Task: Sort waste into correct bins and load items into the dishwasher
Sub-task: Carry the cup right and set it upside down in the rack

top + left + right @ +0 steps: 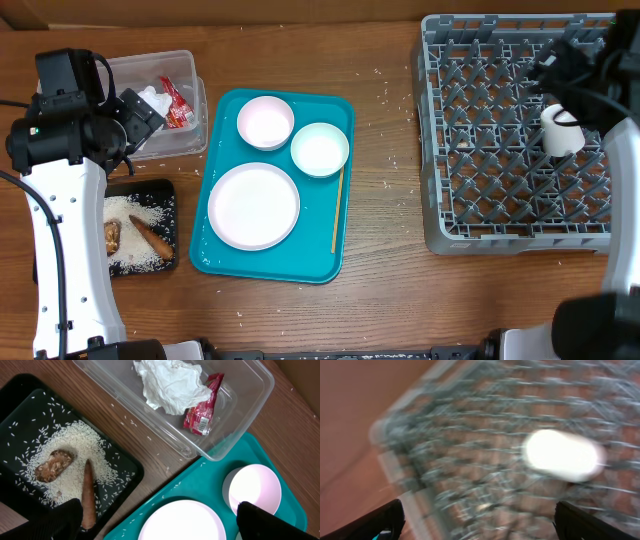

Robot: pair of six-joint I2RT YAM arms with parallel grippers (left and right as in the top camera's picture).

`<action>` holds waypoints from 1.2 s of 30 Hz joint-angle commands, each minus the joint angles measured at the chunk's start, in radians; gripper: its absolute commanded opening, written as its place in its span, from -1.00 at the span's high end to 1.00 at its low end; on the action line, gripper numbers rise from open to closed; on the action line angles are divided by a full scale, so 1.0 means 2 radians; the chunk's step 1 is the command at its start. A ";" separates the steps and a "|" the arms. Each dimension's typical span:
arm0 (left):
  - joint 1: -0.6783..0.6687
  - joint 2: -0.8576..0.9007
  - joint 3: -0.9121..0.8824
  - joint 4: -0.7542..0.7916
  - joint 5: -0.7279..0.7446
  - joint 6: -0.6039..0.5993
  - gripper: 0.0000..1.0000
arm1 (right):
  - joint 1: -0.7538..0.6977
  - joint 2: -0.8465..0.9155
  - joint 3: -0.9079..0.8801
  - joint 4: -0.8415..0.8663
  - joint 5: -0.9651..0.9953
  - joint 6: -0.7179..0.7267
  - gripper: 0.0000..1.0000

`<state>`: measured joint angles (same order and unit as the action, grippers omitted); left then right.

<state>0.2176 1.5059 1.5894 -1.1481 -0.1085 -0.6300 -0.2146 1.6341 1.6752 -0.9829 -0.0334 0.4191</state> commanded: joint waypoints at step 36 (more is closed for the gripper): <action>-0.001 0.000 0.001 0.000 0.001 -0.007 -1.00 | -0.051 0.140 0.004 0.060 0.069 -0.041 0.93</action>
<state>0.2176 1.5059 1.5894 -1.1481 -0.1085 -0.6300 -0.3328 1.9339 1.6752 -0.8959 0.2562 0.3874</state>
